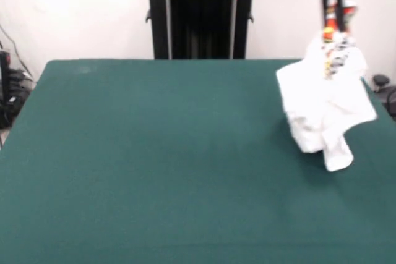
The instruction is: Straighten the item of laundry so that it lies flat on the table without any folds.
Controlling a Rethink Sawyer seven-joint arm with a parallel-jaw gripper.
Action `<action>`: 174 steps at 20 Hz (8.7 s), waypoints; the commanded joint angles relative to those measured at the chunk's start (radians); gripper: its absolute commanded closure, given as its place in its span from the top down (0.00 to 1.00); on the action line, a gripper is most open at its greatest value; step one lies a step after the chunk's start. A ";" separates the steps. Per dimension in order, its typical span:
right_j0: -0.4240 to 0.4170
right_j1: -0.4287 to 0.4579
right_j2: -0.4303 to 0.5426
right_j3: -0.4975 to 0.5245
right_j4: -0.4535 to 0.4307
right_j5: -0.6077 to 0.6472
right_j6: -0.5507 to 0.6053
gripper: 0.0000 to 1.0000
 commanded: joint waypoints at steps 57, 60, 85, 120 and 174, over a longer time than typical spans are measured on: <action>0.505 0.698 -0.981 -0.240 -0.203 -0.640 -0.013 0.00; 0.526 0.685 -1.017 -0.275 -0.233 -0.644 -0.035 0.00; 0.551 0.594 -0.991 -0.397 -0.321 -0.436 0.075 0.00; 0.309 0.434 -0.643 -0.408 -0.438 -0.260 0.096 1.00; 0.374 0.985 -0.776 -0.531 -0.165 -0.823 0.126 1.00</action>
